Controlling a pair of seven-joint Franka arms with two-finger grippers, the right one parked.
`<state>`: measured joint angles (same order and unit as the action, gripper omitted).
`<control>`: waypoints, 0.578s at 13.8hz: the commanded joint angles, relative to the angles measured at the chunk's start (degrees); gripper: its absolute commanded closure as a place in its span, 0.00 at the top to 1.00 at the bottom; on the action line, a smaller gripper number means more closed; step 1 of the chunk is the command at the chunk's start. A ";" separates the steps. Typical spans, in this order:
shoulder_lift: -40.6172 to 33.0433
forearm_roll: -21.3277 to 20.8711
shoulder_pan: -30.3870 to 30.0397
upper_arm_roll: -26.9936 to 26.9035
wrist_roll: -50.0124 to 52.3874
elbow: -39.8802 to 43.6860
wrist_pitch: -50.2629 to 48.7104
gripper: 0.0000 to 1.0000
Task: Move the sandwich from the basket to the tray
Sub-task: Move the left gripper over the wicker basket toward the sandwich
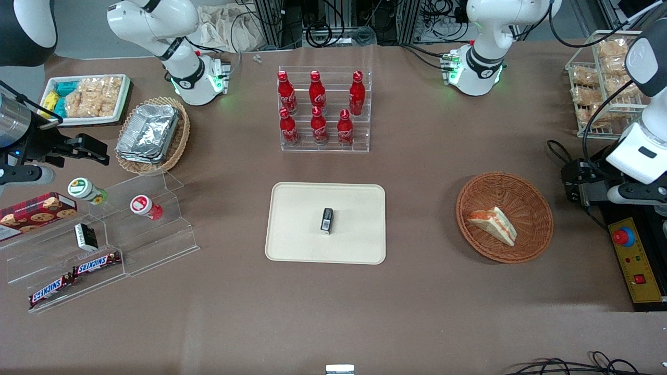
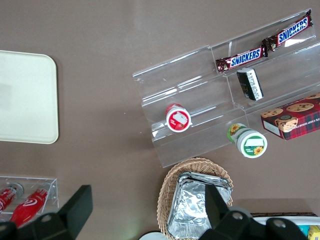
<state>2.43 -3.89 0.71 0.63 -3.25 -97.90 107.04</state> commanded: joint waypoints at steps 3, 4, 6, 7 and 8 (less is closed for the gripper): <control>0.65 0.73 0.44 -0.10 -0.09 1.22 -2.97 0.99; 0.65 0.73 0.44 -0.10 -0.09 1.22 -4.19 0.99; 1.00 0.82 0.52 -0.10 -0.09 0.44 -5.69 1.00; 1.08 0.82 0.61 0.59 0.35 -0.53 -5.61 1.00; 1.00 0.82 0.70 1.38 1.83 -1.49 -5.18 1.00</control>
<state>3.07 -3.82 0.82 1.11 -3.12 -98.48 102.16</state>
